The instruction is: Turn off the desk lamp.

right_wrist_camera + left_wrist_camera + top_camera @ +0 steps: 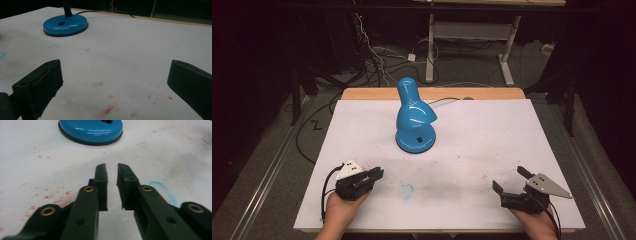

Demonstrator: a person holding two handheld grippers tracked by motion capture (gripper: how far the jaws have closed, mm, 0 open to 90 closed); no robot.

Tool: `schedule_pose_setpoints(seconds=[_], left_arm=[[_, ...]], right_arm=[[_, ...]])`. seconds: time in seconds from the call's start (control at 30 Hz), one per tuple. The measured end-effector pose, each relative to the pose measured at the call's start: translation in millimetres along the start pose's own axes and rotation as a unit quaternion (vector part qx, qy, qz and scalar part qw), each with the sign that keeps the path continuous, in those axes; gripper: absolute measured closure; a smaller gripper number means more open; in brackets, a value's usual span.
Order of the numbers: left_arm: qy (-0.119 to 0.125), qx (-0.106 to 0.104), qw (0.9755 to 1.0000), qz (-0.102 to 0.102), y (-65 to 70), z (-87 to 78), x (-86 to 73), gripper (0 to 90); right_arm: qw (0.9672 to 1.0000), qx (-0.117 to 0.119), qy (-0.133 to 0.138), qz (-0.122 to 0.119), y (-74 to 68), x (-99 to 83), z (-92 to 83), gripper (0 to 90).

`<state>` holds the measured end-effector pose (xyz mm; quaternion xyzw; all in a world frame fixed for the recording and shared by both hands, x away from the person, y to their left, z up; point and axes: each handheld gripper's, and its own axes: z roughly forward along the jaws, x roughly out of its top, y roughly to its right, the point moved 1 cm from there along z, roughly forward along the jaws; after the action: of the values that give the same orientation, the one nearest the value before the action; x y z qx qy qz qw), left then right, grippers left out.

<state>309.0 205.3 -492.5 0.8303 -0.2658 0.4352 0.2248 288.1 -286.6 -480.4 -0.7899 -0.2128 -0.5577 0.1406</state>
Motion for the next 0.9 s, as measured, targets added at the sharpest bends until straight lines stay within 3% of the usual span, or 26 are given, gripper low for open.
schedule_pose_setpoints(seconds=[0.13, 0.17, 0.2, 0.23, 0.3, 0.33, 0.4, 0.47, 0.5, 0.53, 0.57, 0.63, 0.7, 0.9], left_arm=[[-0.013, 0.009, 0.9998, 0.014, -0.4, 2.1, -0.8, 52.2], [-0.020, 0.012, 0.9995, 0.021, -0.5, 3.0, -1.1, 52.2], [-0.026, 0.016, 0.9994, 0.019, -1.1, 4.5, -0.7, 39.5], [-0.026, 0.016, 0.9994, 0.019, -1.1, 4.5, -0.7, 33.6], [-0.025, 0.018, 0.9995, 0.011, -1.6, 5.3, -0.3, 25.4], [-0.027, 0.019, 0.9994, 0.011, -1.7, 5.6, -0.2, 25.4], [-0.034, 0.017, 0.9992, 0.010, -1.8, 6.4, -0.7, 14.4], [-0.024, 0.013, 0.9996, 0.009, -1.4, 4.7, -1.4, 13.4], [-0.017, 0.010, 0.9998, 0.008, -1.0, 3.2, -0.8, 5.6], [-0.010, 0.006, 0.9999, 0.008, -0.7, 2.0, -0.2, 5.6], [0.003, 0.007, 0.9999, 0.008, 0.1, -0.7, 1.3, 0.0], [0.023, 0.017, 0.9995, 0.011, 0.9, -5.0, 3.2, 0.0], [0.036, 0.014, 0.9992, 0.007, 0.2, -7.4, 4.0, 0.0], [0.033, 0.014, 0.9993, 0.012, -4.0, -3.4, 3.8, 0.0]], right_arm=[[1.0000, 0.001, -0.007, -0.002, 0.5, -2.0, 3.0, 0.6], [1.0000, 0.001, -0.007, -0.002, 0.5, -2.0, 3.0, 0.6], [1.0000, 0.001, -0.009, -0.001, 0.2, -2.5, 4.1, 0.5], [1.0000, 0.002, -0.009, -0.002, 0.1, -2.5, 4.3, 0.6], [0.9999, 0.004, -0.009, -0.004, -0.1, -2.2, 4.6, 0.5], [0.9999, 0.004, -0.009, -0.004, -0.1, -2.2, 4.6, 0.5], [1.0000, 0.002, -0.008, -0.003, 0.0, -1.7, 3.9, 0.5], [1.0000, 0.003, -0.007, -0.005, 0.3, -1.5, 3.6, 0.5], [1.0000, 0.002, -0.005, -0.005, -0.4, -1.0, 1.9, 0.5], [1.0000, 0.002, -0.005, -0.005, -0.4, -1.0, 1.9, 0.5], [1.0000, 0.002, -0.003, -0.004, -1.0, -0.4, 0.5, 0.5], [1.0000, 0.001, 0.000, -0.003, -1.4, 0.2, -0.5, 0.5], [1.0000, 0.001, 0.002, -0.003, -1.7, -0.1, -1.3, 0.5], [1.0000, 0.004, -0.006, -0.004, 0.5, -2.2, 7.3, 0.3]])
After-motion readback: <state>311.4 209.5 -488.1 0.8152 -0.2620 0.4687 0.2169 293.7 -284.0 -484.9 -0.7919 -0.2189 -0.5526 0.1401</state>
